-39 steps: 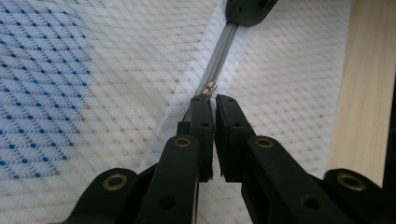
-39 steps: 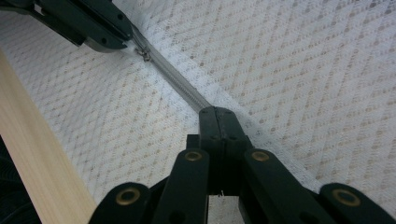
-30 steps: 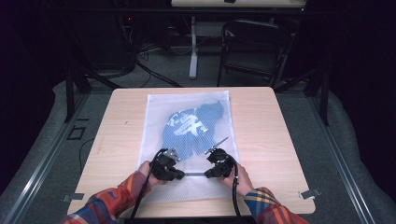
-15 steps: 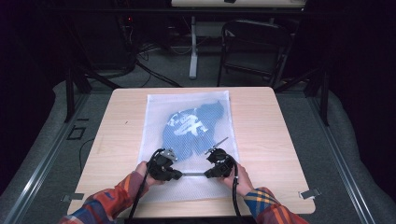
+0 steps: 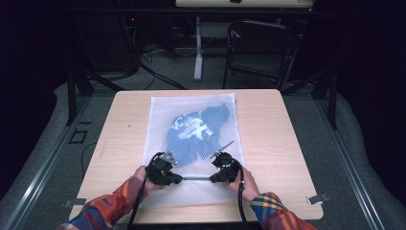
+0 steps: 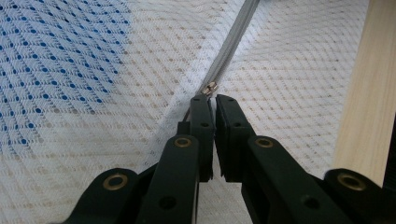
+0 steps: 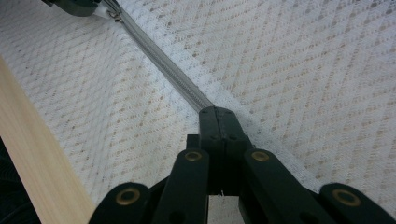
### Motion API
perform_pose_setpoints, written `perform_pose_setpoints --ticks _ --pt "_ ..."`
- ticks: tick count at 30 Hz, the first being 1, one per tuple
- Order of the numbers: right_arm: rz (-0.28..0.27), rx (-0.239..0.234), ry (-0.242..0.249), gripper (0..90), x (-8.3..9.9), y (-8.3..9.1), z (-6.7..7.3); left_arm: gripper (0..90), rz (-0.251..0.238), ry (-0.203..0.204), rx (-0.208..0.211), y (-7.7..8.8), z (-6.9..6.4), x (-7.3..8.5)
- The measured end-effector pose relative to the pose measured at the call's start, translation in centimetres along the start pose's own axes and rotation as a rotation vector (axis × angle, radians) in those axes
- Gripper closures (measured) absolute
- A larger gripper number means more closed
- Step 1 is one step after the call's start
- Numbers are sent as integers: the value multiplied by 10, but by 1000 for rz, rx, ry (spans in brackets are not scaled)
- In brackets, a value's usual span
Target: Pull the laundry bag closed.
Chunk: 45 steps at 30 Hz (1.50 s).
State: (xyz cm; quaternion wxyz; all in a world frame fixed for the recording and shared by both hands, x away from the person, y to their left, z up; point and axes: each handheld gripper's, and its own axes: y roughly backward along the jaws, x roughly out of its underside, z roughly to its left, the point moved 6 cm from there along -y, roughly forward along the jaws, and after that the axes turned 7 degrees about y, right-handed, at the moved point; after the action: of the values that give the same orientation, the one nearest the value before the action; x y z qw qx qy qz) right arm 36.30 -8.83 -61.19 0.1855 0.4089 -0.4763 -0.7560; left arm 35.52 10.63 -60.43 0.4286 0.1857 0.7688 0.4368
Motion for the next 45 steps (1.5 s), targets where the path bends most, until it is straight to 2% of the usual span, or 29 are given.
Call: perform_pose_setpoints --ticks 28,43,45 --pt "0 1 0 900 0 0 0 864 16 32 -22 11 12 14" --pt "-4 -2 -14 900 -1 0 1 861 24 47 -9 11 11 15" --pt "12 13 -3 900 -1 0 1 861 27 48 -4 10 11 15"
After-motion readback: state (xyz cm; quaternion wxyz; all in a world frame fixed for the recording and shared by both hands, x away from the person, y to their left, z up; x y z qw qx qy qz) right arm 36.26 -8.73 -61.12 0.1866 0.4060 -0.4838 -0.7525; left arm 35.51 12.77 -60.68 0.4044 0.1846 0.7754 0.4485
